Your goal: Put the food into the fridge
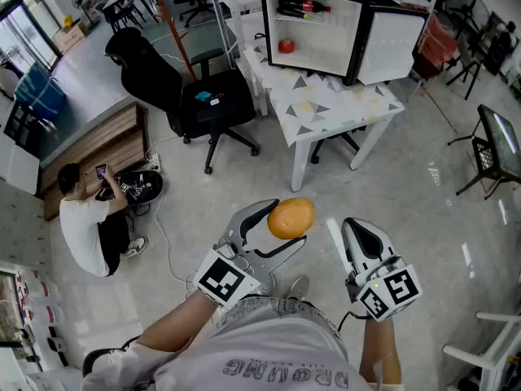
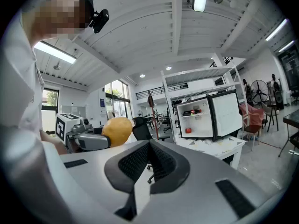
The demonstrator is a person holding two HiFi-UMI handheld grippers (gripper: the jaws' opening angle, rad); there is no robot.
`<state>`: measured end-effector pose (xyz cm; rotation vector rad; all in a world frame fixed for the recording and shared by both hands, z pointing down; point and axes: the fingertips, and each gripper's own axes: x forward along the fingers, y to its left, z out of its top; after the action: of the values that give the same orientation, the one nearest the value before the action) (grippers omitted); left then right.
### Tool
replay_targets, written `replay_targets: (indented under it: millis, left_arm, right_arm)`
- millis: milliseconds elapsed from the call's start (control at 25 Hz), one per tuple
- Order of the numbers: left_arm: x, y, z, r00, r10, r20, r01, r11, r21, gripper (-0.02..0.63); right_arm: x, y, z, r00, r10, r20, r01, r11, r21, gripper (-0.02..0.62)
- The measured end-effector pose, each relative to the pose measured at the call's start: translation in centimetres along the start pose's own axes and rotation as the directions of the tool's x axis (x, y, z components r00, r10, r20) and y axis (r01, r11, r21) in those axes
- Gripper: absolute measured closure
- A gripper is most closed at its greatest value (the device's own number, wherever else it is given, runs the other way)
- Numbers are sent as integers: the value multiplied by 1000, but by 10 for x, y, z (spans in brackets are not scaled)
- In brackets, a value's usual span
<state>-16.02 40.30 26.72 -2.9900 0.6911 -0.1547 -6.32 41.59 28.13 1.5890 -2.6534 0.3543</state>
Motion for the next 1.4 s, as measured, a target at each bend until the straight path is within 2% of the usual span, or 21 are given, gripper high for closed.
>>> replay_targets:
  millis: [360,600,1400]
  left_arm:
    - [13,-3,-1,1000,-4,-8,4,1000,12,276]
    - [23,-10,-5,1000,6,-15,-6,1000,7,276]
    - [64,-42,-6,996,78,-43,-77,997,25,276]
  right_arm:
    - [-2,-15,0,1000,-11,8,11,1000,2,594]
    - [-8,-30,0,999,-28,32,27,999,36,594]
    - [-35,-78,-6,999,41,31,-42,998,49,594]
